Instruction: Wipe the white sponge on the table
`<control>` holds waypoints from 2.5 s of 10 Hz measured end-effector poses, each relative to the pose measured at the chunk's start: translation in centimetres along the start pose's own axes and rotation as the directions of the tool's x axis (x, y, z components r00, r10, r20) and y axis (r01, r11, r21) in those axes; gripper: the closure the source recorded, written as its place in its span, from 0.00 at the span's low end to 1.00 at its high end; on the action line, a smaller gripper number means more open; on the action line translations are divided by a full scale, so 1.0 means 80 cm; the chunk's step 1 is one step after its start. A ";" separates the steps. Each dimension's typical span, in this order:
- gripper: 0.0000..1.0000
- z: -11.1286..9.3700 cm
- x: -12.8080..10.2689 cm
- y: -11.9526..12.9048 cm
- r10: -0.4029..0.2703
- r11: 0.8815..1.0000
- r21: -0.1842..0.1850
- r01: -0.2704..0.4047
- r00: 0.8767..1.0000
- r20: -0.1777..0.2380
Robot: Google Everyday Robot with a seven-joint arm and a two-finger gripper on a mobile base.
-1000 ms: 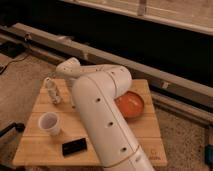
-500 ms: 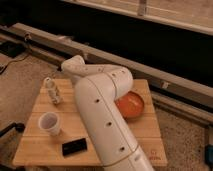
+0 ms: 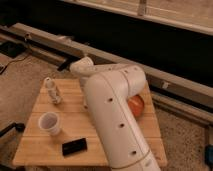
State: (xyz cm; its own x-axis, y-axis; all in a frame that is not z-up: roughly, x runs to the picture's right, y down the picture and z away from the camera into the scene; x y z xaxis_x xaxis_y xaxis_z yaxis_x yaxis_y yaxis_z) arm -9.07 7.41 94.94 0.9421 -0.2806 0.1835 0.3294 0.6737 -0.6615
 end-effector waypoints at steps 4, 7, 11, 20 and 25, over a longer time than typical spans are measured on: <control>1.00 0.000 -0.031 0.042 -0.057 0.998 0.003 0.057 0.997 -0.047; 1.00 0.005 -0.048 0.050 -0.109 0.994 -0.002 0.109 0.991 -0.080; 1.00 0.008 -0.071 0.049 -0.155 0.988 -0.002 0.156 0.984 -0.090; 1.00 -0.010 -0.170 0.003 -0.306 0.949 0.044 0.311 0.947 -0.093; 1.00 -0.007 -0.186 -0.029 -0.313 0.946 0.056 0.321 0.943 -0.112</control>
State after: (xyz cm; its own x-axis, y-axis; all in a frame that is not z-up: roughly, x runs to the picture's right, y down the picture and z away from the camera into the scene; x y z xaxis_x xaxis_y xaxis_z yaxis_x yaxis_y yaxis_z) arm -23.89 9.68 93.34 0.7784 -0.5521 0.2989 0.6171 0.5854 -0.5258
